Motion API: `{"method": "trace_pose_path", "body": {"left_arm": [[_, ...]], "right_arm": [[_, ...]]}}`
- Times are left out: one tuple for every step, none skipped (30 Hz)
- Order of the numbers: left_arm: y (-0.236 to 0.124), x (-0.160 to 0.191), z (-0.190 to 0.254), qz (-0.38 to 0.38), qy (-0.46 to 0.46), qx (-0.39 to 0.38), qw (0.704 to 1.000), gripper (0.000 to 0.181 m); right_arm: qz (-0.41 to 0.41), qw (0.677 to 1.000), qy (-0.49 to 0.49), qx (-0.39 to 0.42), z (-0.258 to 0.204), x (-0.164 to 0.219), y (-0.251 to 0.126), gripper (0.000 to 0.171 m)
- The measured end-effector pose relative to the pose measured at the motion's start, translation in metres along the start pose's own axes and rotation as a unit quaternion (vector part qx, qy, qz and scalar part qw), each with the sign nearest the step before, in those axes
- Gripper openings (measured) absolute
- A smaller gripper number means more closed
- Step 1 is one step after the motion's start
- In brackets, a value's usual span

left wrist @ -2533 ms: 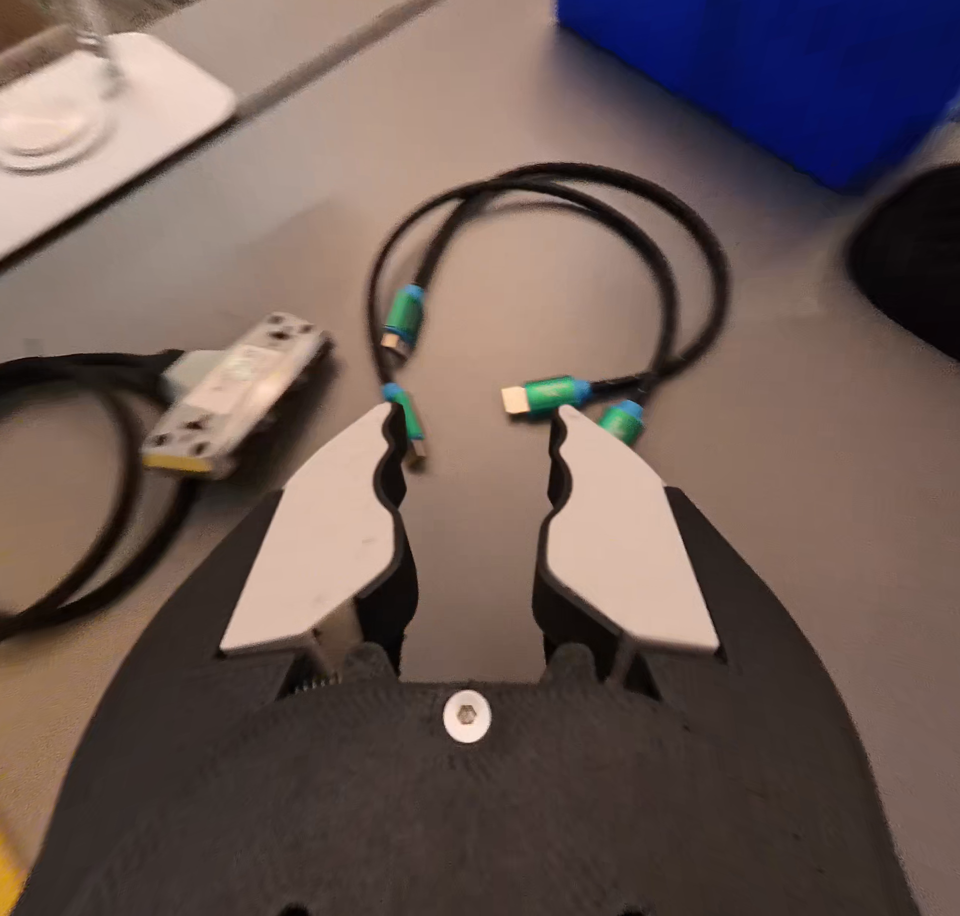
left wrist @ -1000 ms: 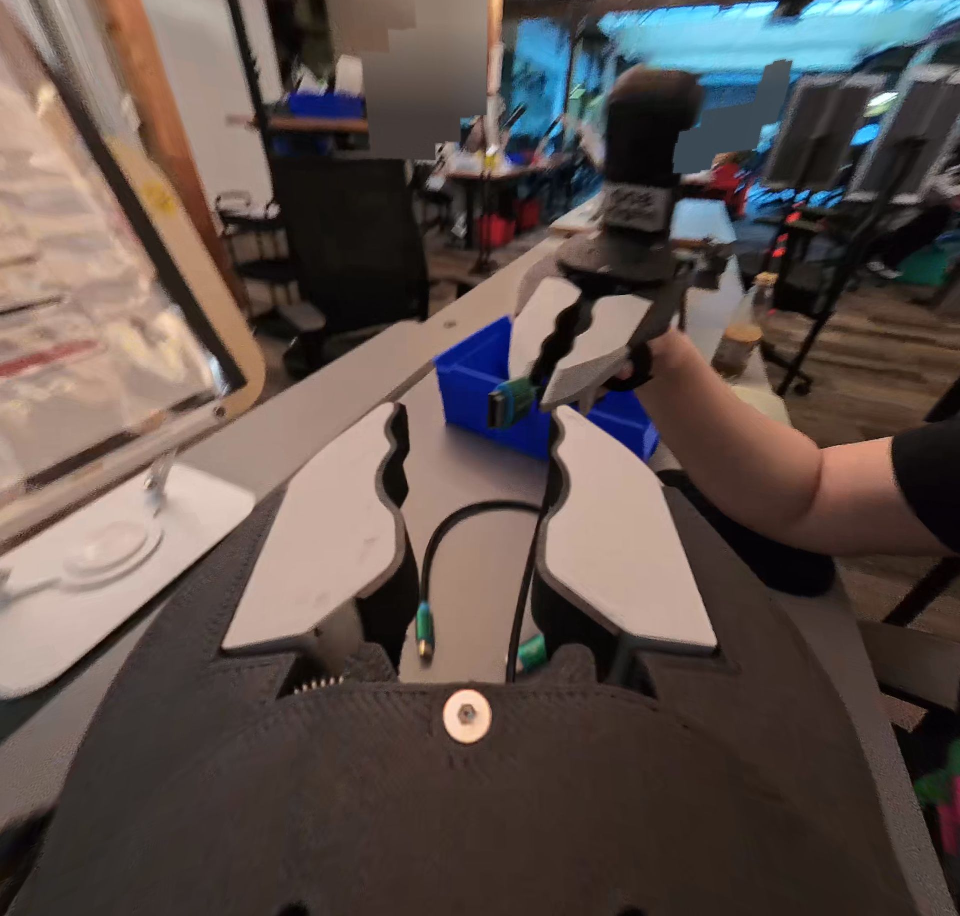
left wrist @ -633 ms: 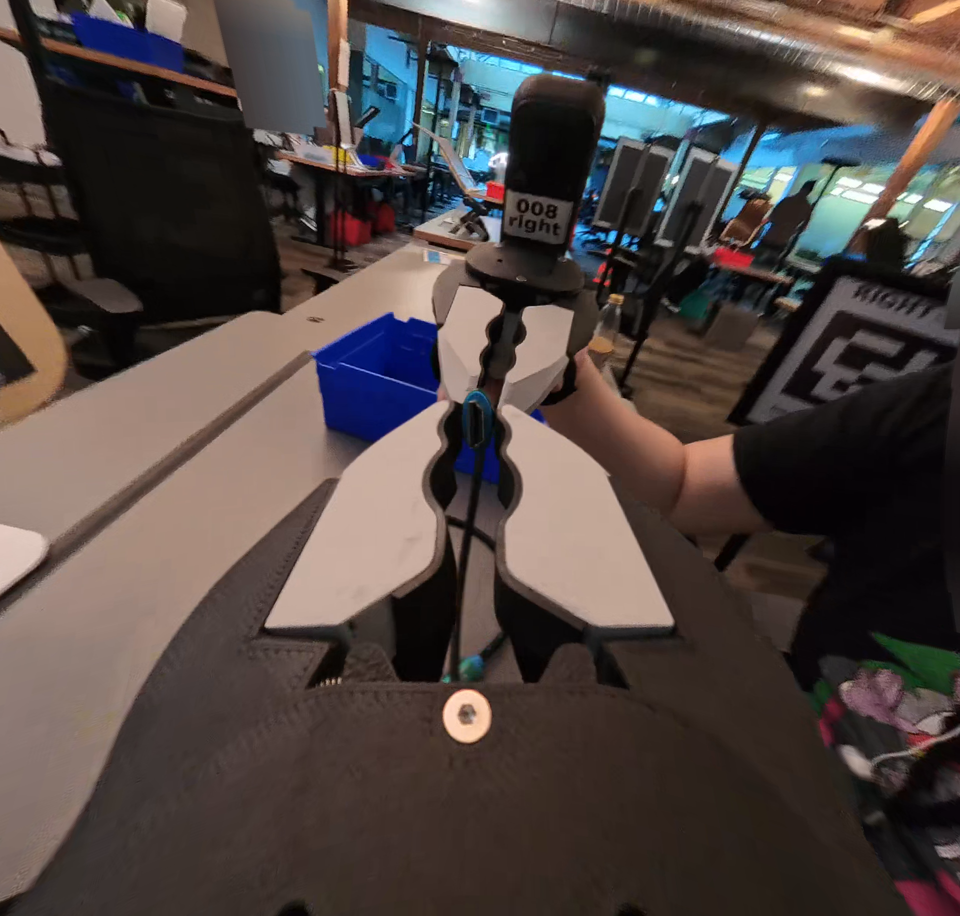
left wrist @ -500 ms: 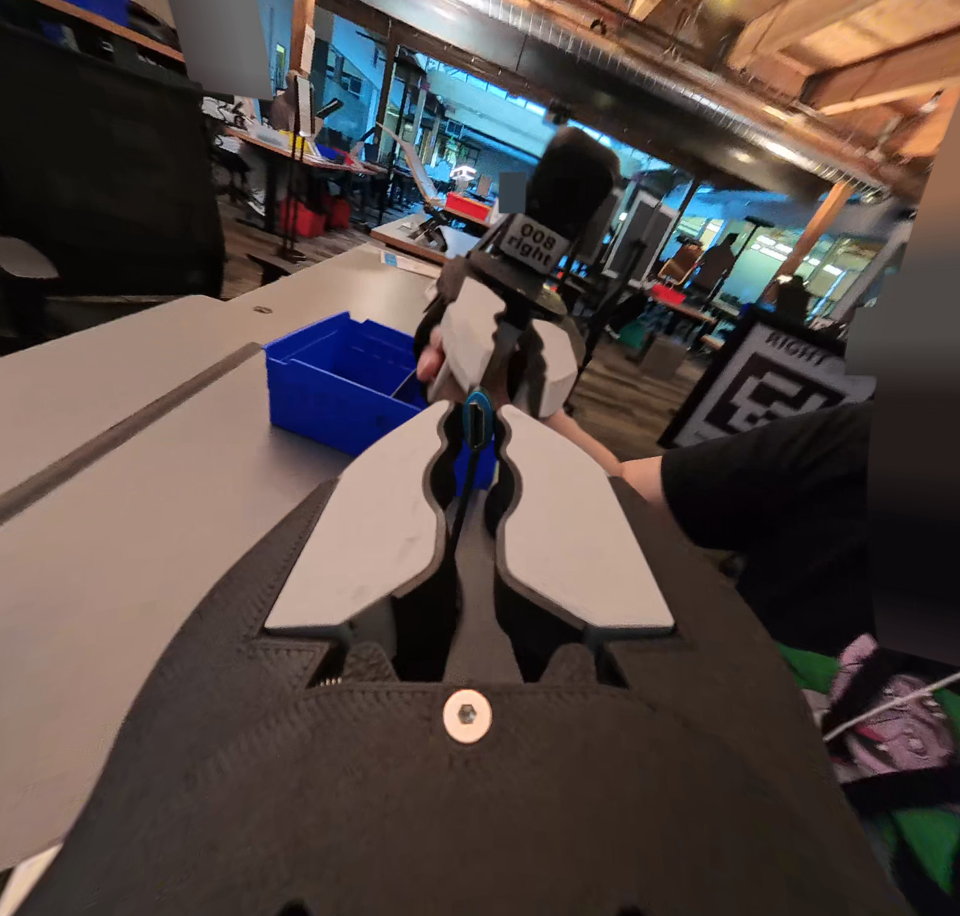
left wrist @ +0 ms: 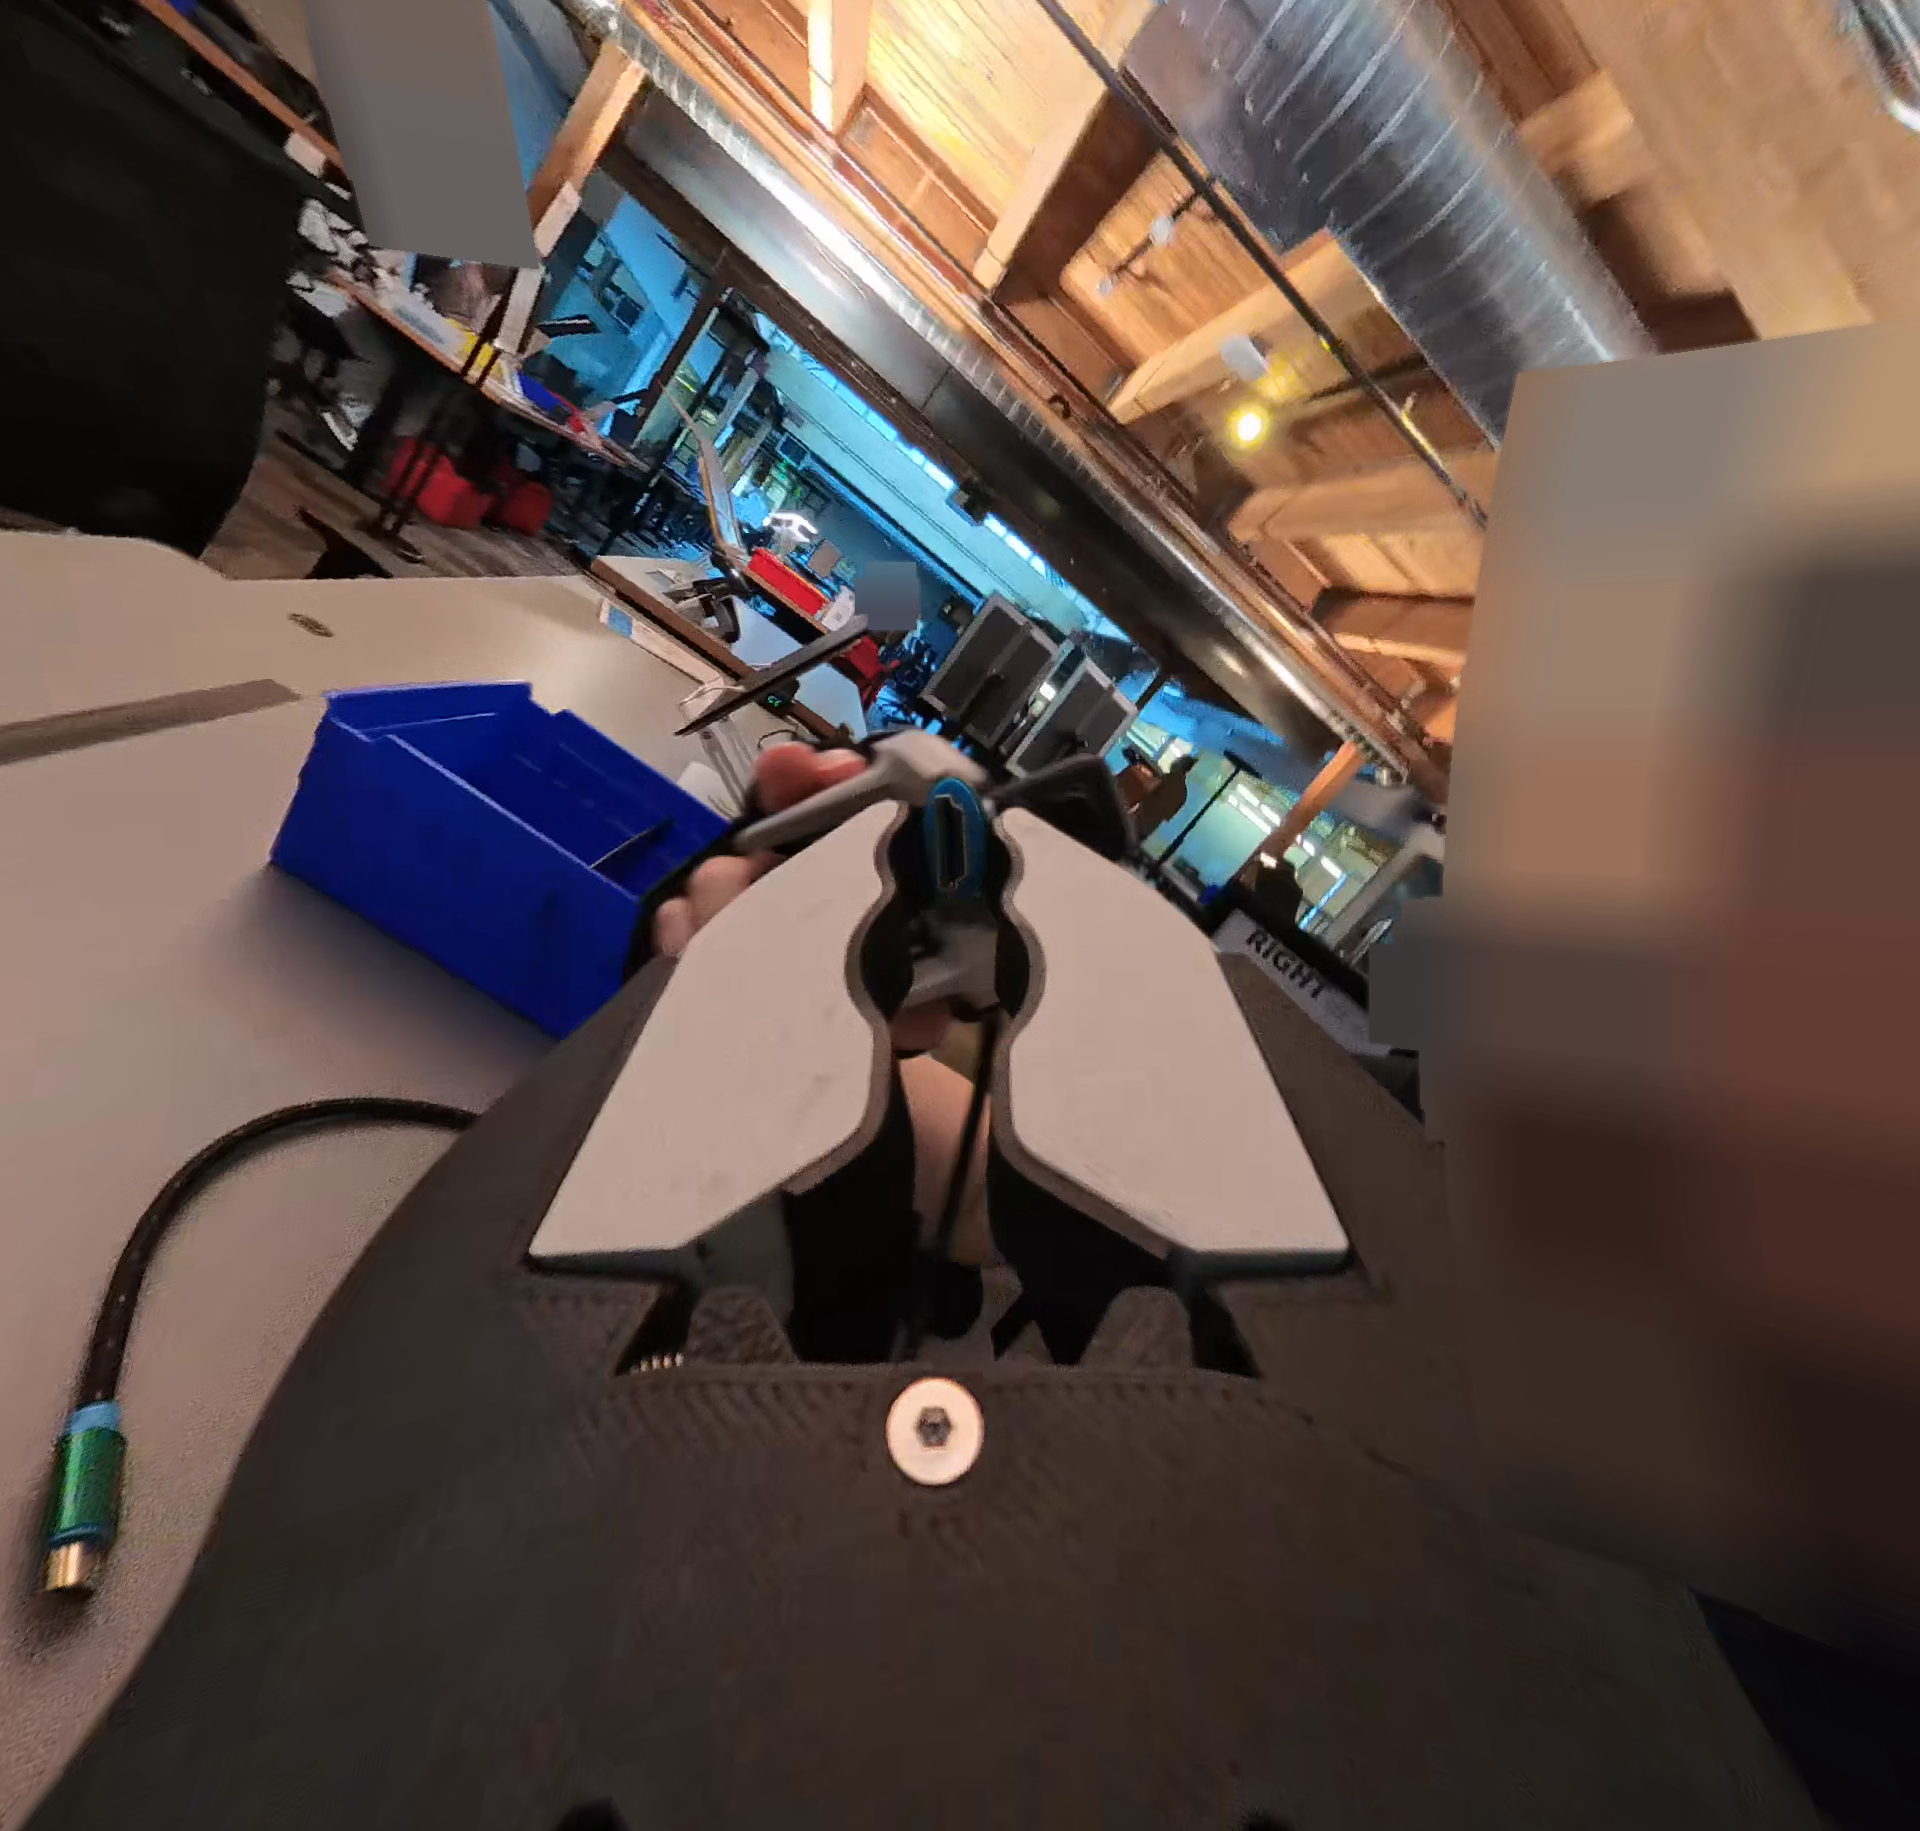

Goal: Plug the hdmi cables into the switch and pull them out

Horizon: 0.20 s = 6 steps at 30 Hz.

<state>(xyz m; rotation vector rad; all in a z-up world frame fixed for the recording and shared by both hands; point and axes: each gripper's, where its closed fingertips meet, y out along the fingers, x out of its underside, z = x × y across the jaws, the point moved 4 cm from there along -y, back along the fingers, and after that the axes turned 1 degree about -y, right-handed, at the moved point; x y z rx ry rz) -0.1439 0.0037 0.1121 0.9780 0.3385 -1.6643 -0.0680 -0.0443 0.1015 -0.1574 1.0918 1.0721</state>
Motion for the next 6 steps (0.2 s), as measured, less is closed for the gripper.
{"method": "trace_pose_path", "body": {"left_arm": [[0.0,0.001,-0.006,0.007,-0.015,-0.002,1.0,0.01],[0.001,0.003,-0.011,0.008,-0.03,-0.002,1.0,0.01],[0.003,0.005,-0.015,0.003,-0.045,0.0,0.999,0.01],[0.004,0.008,-0.018,-0.002,-0.057,-0.001,0.998,0.01],[0.005,0.009,-0.021,-0.006,-0.065,-0.003,0.998,0.01],[0.005,0.01,-0.024,-0.009,-0.068,-0.006,0.998,0.01]], "right_arm": [[-0.003,1.0,-0.001,0.004,0.001,-0.004,0.001,0.028],[-0.033,0.999,-0.018,0.003,0.002,-0.002,0.001,0.024],[-0.066,0.997,-0.046,0.004,0.004,0.003,0.0,0.02],[-0.08,0.994,-0.074,0.008,0.005,0.004,-0.002,0.016],[-0.088,0.992,-0.094,0.006,0.006,0.006,-0.004,0.013],[-0.102,0.989,-0.104,0.003,0.007,0.008,-0.005,0.011]]}}
